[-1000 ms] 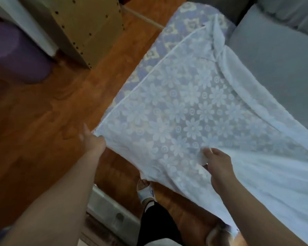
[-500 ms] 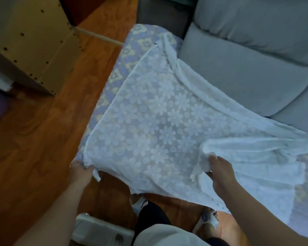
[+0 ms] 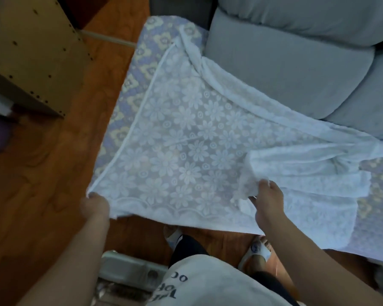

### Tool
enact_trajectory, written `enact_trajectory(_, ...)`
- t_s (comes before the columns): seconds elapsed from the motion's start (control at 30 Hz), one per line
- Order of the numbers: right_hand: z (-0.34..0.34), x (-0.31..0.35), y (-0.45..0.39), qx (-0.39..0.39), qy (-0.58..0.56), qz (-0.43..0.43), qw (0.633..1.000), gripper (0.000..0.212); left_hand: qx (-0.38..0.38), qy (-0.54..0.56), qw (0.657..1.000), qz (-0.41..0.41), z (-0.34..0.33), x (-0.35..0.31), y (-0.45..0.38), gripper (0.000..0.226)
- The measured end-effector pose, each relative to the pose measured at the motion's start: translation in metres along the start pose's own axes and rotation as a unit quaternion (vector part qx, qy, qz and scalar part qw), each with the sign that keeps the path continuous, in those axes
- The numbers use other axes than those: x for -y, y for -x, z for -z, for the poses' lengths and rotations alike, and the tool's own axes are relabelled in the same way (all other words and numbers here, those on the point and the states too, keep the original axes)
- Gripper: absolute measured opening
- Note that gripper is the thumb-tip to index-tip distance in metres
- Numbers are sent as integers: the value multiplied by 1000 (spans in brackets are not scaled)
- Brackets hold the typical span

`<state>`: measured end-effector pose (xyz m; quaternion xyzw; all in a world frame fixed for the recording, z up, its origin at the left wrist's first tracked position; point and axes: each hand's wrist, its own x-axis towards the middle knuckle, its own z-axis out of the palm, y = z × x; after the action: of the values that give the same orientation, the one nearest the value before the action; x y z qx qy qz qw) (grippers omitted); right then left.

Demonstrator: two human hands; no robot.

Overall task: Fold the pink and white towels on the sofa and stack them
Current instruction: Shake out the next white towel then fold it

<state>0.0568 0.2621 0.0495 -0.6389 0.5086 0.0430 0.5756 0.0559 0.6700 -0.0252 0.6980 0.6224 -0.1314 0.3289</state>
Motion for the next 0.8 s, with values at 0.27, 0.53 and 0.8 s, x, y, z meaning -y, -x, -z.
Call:
enact_trajectory(0.27,191,108,-13,-97,-123,105,982,19,437,213,869,-93,2,-35,277,39)
enact_trajectory(0.53,456,252,-19,-42,-273,270,922,4,517,200,762,-335,-54,-110,604,30)
enact_trajectory(0.8,484,273,14,62,-126,395,908,27,519,202,753,-351,-95,-86,734,21)
